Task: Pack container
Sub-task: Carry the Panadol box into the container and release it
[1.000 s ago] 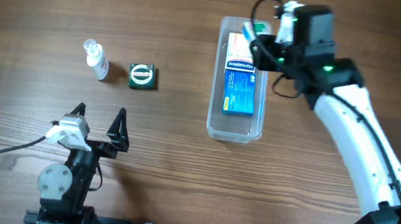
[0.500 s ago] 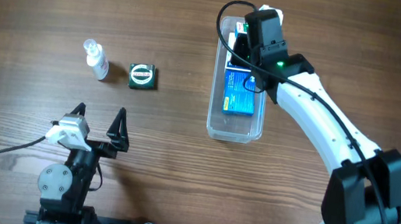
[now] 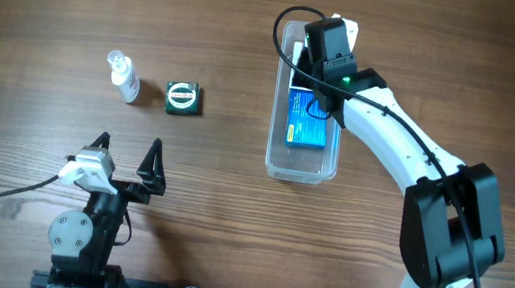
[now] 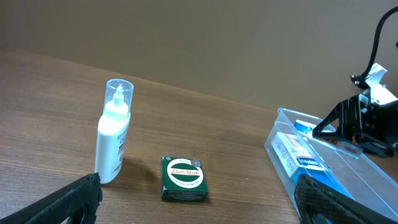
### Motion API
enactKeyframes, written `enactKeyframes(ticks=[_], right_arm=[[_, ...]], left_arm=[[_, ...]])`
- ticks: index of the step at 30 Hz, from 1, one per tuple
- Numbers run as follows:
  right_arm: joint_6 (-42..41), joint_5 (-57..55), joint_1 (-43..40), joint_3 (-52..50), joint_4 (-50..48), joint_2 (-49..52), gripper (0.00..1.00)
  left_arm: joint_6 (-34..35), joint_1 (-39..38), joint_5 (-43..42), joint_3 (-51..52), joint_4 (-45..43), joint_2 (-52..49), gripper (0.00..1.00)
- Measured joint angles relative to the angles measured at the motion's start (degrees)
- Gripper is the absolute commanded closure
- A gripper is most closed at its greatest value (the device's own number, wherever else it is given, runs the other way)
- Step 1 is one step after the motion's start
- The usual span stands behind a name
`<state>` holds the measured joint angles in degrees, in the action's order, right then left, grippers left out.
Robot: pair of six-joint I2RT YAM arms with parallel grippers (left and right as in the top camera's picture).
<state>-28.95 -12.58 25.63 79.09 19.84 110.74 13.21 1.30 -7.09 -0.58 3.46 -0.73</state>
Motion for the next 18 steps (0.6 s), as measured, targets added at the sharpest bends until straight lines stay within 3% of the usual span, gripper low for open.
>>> enactKeyframes(ticks=[7, 10, 14, 16, 18], right_arm=[[-0.42, -0.2, -0.02, 0.0, -1.97, 0.0, 0.41], [-0.2, -0.17, 0.0, 0.0, -2.21, 0.0, 0.45], [1.42, 0.33, 0.0, 0.0, -0.59, -0.07, 0.59], [2.8, 1.22, 0.0, 0.0, 3.28, -0.79, 0.68], [4.68, 2.32, 0.0, 0.0, 10.51, -3.23, 0.68]], left_arm=[[0.02, 0.0, 0.0, 0.0, 0.0, 0.0, 0.0], [0.0, 0.0, 0.0, -0.02, 0.0, 0.0, 0.0], [0.02, 0.0, 0.0, 0.0, 0.0, 0.0, 0.0], [0.0, 0.0, 0.0, 0.0, 0.0, 0.0, 0.0], [0.02, 0.0, 0.0, -0.02, 0.0, 0.0, 0.0]])
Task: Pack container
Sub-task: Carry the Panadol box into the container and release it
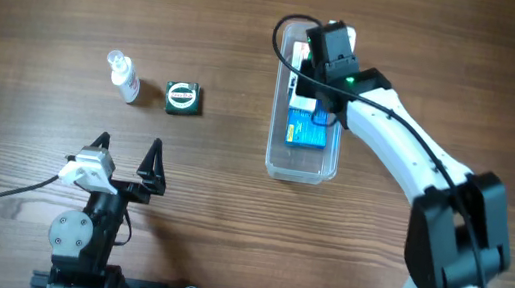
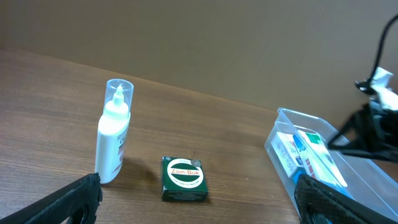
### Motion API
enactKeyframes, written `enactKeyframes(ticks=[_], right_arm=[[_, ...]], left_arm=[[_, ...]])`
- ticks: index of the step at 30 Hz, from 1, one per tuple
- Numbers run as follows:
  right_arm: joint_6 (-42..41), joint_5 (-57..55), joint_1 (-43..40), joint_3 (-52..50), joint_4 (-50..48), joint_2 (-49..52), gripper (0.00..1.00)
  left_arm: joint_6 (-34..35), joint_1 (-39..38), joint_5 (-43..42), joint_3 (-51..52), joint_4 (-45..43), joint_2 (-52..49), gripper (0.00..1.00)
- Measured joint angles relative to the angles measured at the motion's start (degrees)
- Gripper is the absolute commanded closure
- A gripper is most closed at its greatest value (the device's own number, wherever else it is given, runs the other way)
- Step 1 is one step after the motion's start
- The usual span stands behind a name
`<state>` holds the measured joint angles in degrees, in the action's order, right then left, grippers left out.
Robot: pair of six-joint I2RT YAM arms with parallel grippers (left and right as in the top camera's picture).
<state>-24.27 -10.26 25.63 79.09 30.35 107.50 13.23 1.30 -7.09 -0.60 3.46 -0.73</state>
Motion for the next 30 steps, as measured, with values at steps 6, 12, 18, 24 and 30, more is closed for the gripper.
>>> enactKeyframes(ticks=[6, 12, 18, 24, 30], right_arm=[[2.05, 11.02, 0.0, 0.15, 10.56, -3.85, 0.88], [-0.15, 17.57, 0.22, 0.15, 9.53, -3.85, 0.96], [-2.71, 15.45, 0.33, 0.15, 10.32, -1.14, 0.96], [-4.7, 12.26, 0.33, 0.13, 10.8, 2.82, 0.96], [-5.53, 10.14, 0.37, 0.13, 10.34, 3.63, 0.96]], left_arm=[[0.0, 0.0, 0.0, 0.02, 0.0, 0.0, 0.0], [0.0, 0.0, 0.0, 0.02, 0.0, 0.0, 0.0], [0.0, 0.0, 0.0, 0.02, 0.0, 0.0, 0.0], [-0.02, 0.0, 0.0, 0.0, 0.0, 0.0, 0.0], [0.0, 0.0, 0.0, 0.0, 0.0, 0.0, 0.0]])
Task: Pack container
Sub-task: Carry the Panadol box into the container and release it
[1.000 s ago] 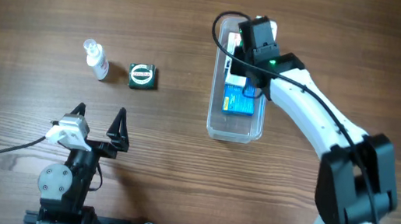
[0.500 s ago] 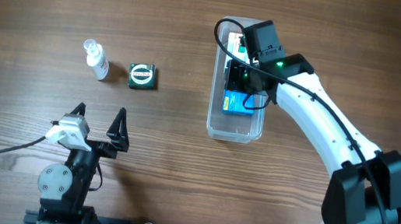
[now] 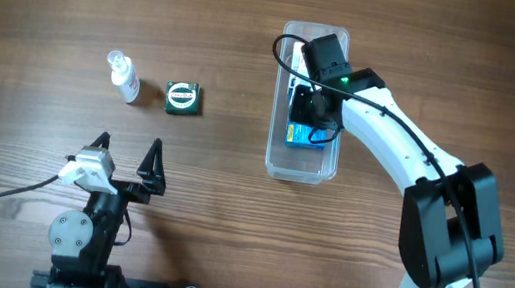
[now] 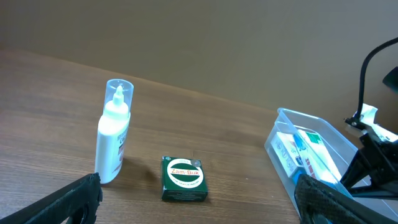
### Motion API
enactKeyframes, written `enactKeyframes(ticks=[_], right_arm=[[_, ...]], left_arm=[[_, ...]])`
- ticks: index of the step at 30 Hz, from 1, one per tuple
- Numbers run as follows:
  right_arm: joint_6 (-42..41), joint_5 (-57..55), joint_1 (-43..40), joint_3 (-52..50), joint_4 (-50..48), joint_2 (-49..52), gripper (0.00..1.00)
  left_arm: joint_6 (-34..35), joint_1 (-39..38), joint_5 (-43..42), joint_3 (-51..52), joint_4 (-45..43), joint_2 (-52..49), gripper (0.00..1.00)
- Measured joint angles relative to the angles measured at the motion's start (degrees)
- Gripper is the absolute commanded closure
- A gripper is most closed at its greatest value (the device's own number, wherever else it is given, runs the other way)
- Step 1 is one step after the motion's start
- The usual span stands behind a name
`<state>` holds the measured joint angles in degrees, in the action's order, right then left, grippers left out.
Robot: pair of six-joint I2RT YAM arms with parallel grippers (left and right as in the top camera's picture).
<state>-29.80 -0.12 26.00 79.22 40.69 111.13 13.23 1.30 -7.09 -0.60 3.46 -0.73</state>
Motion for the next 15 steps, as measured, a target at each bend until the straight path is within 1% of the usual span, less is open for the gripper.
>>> enactKeyframes(ticks=[5, 15], right_arm=[[-0.02, -0.17, 0.0, 0.0, -2.27, 2.1, 0.96], [-0.2, -1.07, 0.02, 0.0, -6.25, 2.14, 0.96]], left_arm=[[-0.02, 0.0, 0.0, 0.0, 0.0, 0.0, 0.0], [0.0, 0.0, 0.0, 0.02, 0.0, 0.0, 0.0]])
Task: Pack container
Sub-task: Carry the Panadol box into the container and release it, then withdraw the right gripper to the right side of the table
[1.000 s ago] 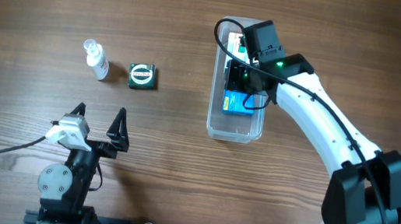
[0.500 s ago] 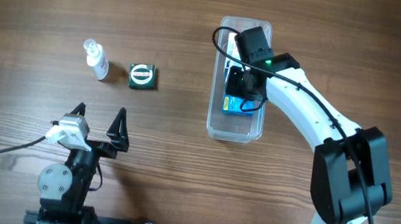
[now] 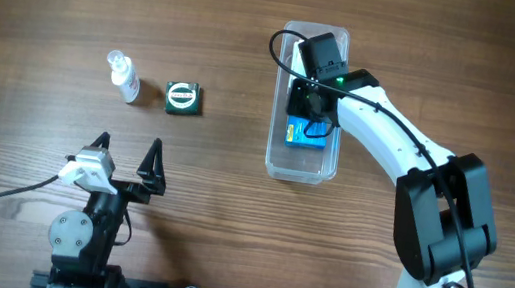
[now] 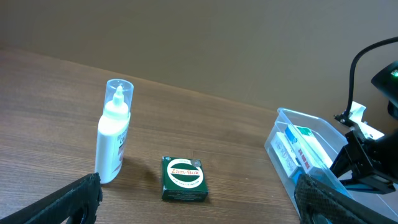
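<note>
The clear container (image 3: 300, 170) stands right of centre, and it also shows at the right of the left wrist view (image 4: 283, 134). A blue box (image 3: 307, 136) lies in it, and a white and teal box (image 4: 309, 144) leans along its left wall. My right gripper (image 3: 307, 104) is down inside the container over the blue box, its fingers (image 4: 364, 155) spread with nothing seen between them. A white dropper bottle (image 3: 123, 77) and a green Zam-Buk box (image 3: 182, 98) stand on the table to the left. My left gripper (image 3: 125, 159) rests open near the front edge, well short of both.
A wooden table carries everything. The right arm's black cable (image 3: 284, 29) loops over the container's far left corner. The left arm's base sits at the front edge.
My right gripper has shifted slightly towards the container's left wall, still low over the blue box. The bottle, the green box and my left gripper have not moved.
My right gripper was at the container's far end with something white at its tip. Later a white and teal box leaned along the left wall. Then the gripper stood over the blue box in the middle, where it stays.
</note>
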### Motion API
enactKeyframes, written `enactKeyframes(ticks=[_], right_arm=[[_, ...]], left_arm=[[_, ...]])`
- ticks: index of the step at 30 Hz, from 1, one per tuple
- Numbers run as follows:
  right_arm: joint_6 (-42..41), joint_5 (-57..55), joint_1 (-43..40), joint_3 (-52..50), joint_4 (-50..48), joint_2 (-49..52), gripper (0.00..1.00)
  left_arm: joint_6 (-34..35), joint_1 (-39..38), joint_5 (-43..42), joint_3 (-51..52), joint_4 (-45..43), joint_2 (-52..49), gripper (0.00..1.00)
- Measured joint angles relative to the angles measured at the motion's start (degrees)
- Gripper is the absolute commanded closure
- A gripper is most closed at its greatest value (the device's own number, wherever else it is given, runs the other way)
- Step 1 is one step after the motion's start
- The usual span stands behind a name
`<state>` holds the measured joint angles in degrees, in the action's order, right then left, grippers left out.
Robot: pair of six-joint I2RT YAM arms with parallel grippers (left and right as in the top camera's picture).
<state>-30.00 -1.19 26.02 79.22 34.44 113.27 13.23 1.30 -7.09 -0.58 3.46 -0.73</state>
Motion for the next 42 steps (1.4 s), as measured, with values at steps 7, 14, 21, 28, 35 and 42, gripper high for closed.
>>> enactKeyframes(ticks=[7, 14, 21, 28, 35, 42], right_arm=[[-0.33, -3.21, 0.04, 0.0, -0.66, 0.0, 0.96], [-0.48, -3.8, 0.04, 0.0, -0.63, -0.02, 0.92], [-0.35, -3.58, 0.04, 0.0, 0.33, -7.43, 0.78], [-0.13, -6.25, -2.91, 0.11, 3.5, -25.7, 0.0], [0.02, -12.85, -23.93, 0.9, 12.85, -34.75, 0.0], [0.02, -8.9, -42.12, 0.9, 14.38, -27.56, 0.0]], left_arm=[[0.0, 0.0, 0.0, -0.02, 0.0, 0.0, 0.0], [0.0, 0.0, 0.0, 0.0, 0.0, 0.0, 0.0], [0.0, 0.0, 0.0, 0.0, 0.0, 0.0, 0.0], [0.0, 0.0, 0.0, -0.02, 0.0, 0.0, 0.0], [0.0, 0.0, 0.0, -0.02, 0.0, 0.0, 0.0], [0.0, 0.0, 0.0, -0.02, 0.0, 0.0, 0.0]])
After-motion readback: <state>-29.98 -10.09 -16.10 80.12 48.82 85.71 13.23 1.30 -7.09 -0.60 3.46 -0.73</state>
